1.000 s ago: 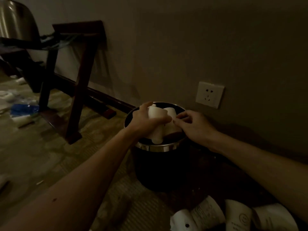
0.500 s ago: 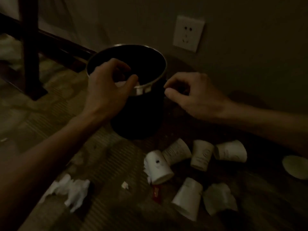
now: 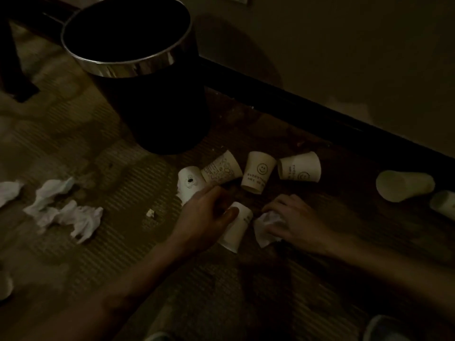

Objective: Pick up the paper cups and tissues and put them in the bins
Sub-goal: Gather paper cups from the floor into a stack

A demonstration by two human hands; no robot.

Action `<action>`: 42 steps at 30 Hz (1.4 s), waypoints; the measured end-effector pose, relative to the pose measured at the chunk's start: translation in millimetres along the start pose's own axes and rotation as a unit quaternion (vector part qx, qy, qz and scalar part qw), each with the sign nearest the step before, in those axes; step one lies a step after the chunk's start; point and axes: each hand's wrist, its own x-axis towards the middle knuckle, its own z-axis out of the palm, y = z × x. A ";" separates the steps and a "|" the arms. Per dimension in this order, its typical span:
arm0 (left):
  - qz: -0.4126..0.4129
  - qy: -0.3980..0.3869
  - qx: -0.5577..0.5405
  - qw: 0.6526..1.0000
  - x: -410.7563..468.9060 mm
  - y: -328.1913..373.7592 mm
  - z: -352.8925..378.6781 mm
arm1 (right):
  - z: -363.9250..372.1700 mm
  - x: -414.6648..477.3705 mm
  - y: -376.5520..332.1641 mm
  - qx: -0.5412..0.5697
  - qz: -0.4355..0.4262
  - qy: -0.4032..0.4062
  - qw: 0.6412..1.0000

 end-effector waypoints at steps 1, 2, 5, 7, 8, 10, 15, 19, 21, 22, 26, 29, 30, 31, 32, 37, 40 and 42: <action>-0.007 0.004 0.012 1.000 1.6 -1.6 9.2 | 7.4 -0.8 7.0 0.012 0.017 0.004 1.000; -0.010 0.007 0.027 1.000 3.1 -2.8 17.5 | 14.6 -1.5 12.1 0.026 0.028 0.009 0.999; -0.015 -0.001 0.035 0.999 3.5 -4.4 36.3 | 33.6 -2.2 21.1 0.055 0.033 0.017 0.998; -0.018 -0.020 0.035 0.999 2.3 -4.9 44.2 | 42.1 -1.8 22.8 0.033 0.019 0.017 0.999; -0.019 -0.029 0.036 0.999 1.7 -5.7 46.7 | 44.2 -0.9 23.4 0.022 0.015 0.017 1.000; -0.019 -0.029 0.034 0.999 1.1 -7.3 48.7 | 42.9 1.6 22.8 0.044 0.028 0.013 0.999; -0.002 0.038 -0.020 0.999 -2.9 -2.9 43.3 | 12.0 3.9 -2.1 0.282 0.095 0.049 0.953; 0.054 0.112 -0.156 0.980 -18.4 14.9 36.9 | -7.0 7.0 -42.6 0.443 0.071 0.055 0.892; 0.084 0.128 -0.176 0.972 -29.9 23.0 38.9 | -7.2 9.3 -60.9 0.542 0.088 0.010 0.836; 0.089 0.138 -0.184 0.969 -35.4 25.0 40.7 | -6.2 10.7 -69.4 0.587 0.101 -0.022 0.803; 0.075 0.238 -0.189 0.950 -48.1 9.9 37.7 | 1.9 17.1 -93.2 0.672 0.106 -0.141 0.719; 0.021 0.292 -0.158 0.943 -51.1 -20.9 26.3 | 7.3 20.4 -104.7 0.642 0.087 -0.188 0.738; -0.009 0.309 -0.159 0.938 -52.2 -32.7 22.2 | 8.4 21.5 -106.2 0.614 0.087 -0.186 0.762; -0.035 0.321 -0.156 0.933 -53.0 -45.1 18.7 | 9.5 23.1 -106.2 0.582 0.093 -0.165 0.791; -0.063 0.319 -0.145 0.935 -52.6 -56.8 15.6 | 9.5 25.2 -104.8 0.546 0.100 -0.129 0.822; -0.219 0.112 -0.035 0.969 -40.0 -87.7 17.2 | 10.9 33.5 -83.9 0.312 0.070 -0.015 0.947; -0.226 0.066 -0.010 0.972 -30.9 -86.4 26.4 | 14.6 32.6 -77.3 0.290 0.054 0.000 0.955; -0.214 0.078 0.001 0.974 -26.3 -85.0 29.9 | 15.6 35.7 -78.4 0.286 0.043 0.017 0.957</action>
